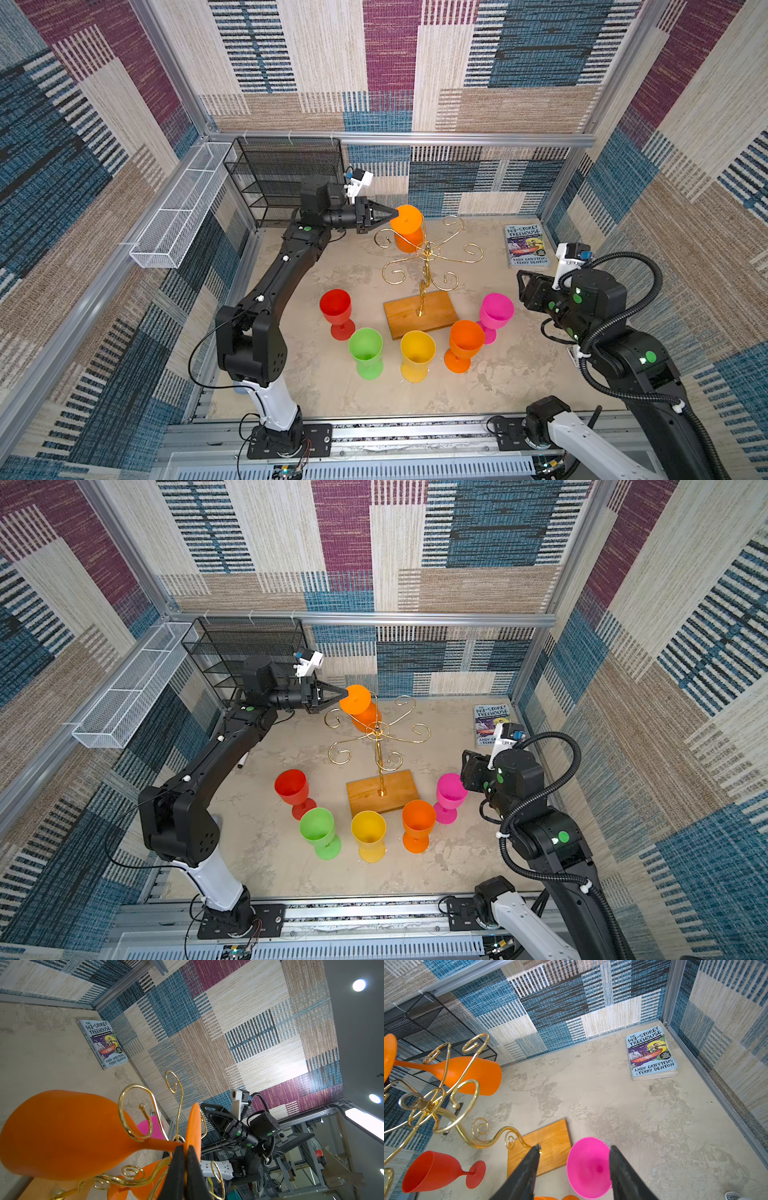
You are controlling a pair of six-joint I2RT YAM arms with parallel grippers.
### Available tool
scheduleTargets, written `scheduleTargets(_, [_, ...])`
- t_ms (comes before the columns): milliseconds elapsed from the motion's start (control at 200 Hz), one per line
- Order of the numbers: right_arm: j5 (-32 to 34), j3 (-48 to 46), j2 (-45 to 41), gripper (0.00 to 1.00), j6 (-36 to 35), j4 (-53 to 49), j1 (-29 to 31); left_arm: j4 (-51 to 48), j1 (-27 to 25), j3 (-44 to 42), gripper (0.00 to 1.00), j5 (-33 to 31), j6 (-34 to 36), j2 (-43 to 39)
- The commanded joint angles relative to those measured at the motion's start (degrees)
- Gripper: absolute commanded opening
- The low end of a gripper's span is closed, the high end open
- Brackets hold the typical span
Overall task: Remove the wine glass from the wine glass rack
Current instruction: 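Slide the orange glass off its rack arm with the left gripper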
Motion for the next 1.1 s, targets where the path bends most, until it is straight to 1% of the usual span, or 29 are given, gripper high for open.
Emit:
scheduleTargets(0, [0.3, -0.2, -0.2, 0.55, -0.4, 1.3, 0.0, -8.3, 0.7, 1.7, 0.0, -1.2, 8.3, -0.9])
scheduleTargets(80, [0.4, -0.2, -0.2, 0.55, -0.4, 1.4, 0.0, -11.4, 1.2, 2.5, 0.0, -2.4, 10.5, -1.3])
scheduleTargets(215, [0.6, 0.0, -0.4, 0.55, -0.5, 1.5, 0.0, -14.1, 2.7, 3.1, 0.0, -3.6, 12.1, -2.4])
scheduleTargets(396, [0.6, -0.4, -0.6, 0.56, -0.4, 2.2, 0.0, -14.5, 4.5, 2.8, 0.0, -6.3, 12.2, -4.8])
scheduleTargets(541, [0.0, -1.0, -0.6, 0.56, -0.3, 3.4, 0.0, -14.3, 5.8, 1.9, 0.0, -11.2, 12.1, -7.6])
scheduleTargets(616, [-0.9, -1.5, -1.0, 0.55, -0.5, 5.0, 0.0, -13.1, 6.0, 1.5, 0.0, -12.3, 11.4, -9.4])
scheduleTargets(786, [-5.2, -3.9, -3.3, 0.53, -1.1, 13.0, 0.0, -2.9, 6.1, -1.5, 0.0, -12.0, 4.1, -14.9])
scheduleTargets(951, [-11.8, -8.4, -4.8, 0.5, -1.6, 26.3, 0.0, 9.8, 6.1, -4.6, 0.0, -11.4, -5.2, -20.7])
scheduleTargets(1097, [-14.4, -11.9, -4.2, 0.49, -1.2, 37.1, 0.0, 19.8, 5.6, -6.7, 0.0, -10.4, -13.4, -24.8])
